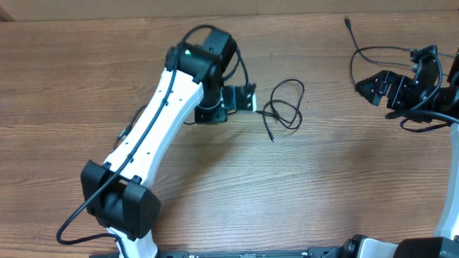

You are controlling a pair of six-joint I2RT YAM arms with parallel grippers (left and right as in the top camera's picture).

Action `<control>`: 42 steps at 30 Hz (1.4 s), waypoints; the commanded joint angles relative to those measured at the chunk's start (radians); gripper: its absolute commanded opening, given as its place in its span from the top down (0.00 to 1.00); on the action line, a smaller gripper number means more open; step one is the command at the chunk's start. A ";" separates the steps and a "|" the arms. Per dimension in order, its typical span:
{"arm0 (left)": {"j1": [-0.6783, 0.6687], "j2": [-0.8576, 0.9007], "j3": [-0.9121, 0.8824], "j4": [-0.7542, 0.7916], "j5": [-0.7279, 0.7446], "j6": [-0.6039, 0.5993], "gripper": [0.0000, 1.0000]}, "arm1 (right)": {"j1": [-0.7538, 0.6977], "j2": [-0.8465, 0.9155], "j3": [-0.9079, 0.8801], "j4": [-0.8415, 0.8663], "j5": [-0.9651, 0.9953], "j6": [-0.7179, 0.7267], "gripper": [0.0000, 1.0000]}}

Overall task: Untangle cables
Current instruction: 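Lift the left gripper with the cable strand up and forward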

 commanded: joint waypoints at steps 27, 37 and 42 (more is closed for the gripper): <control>-0.001 -0.017 0.818 -0.272 0.422 -0.052 0.96 | 0.005 -0.012 0.001 0.004 -0.008 0.003 0.00; -0.001 -0.122 0.938 -0.235 0.415 -0.081 0.96 | 0.005 -0.012 0.001 0.004 -0.008 0.003 0.00; -0.001 -0.145 0.938 -0.241 0.415 -0.085 0.96 | 0.005 -0.012 0.001 0.004 -0.008 0.003 0.00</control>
